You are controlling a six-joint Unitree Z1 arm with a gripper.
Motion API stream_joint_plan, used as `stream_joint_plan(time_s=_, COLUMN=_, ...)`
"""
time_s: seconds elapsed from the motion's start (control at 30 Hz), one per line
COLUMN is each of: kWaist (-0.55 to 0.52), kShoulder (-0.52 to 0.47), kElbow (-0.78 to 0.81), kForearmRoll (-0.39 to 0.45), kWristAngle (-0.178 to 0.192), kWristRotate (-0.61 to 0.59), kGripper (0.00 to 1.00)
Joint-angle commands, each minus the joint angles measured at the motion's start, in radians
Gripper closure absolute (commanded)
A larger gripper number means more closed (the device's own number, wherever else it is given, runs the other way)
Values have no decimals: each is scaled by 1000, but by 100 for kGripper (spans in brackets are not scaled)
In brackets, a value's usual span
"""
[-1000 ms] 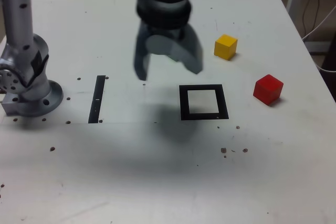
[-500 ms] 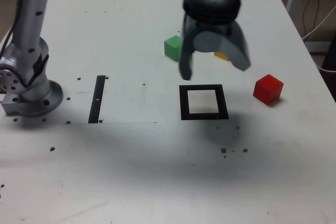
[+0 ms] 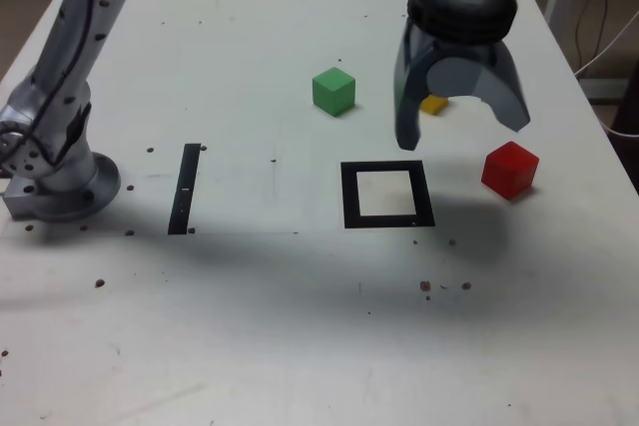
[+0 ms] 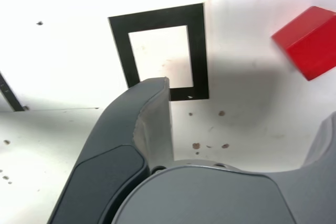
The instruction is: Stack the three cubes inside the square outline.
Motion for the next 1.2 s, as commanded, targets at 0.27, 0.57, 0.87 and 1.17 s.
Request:
stream_joint_plan(time_s=0.27, kWaist=18, kShoulder=156, kElbow=-249, kForearmRoll=65, kWristAngle=-14, kWristRotate=28, kGripper=1)
stream_joint_plan(time_s=0.57, kWaist=29, kShoulder=219, kElbow=-310, kForearmRoll=72, kWristAngle=-22, kWristRotate=49, kGripper=1)
stream_joint_plan(time_s=0.87, kWaist=41, kShoulder=227, kElbow=-313, kForearmRoll=73, kWristAngle=-18, kWristRotate=81, kGripper=1)
stream_joint_plan(time_s=1.17, kWaist=46, kShoulder=217, kElbow=-305, kForearmRoll=77, kWristAngle=5, kWristRotate=250, kGripper=0)
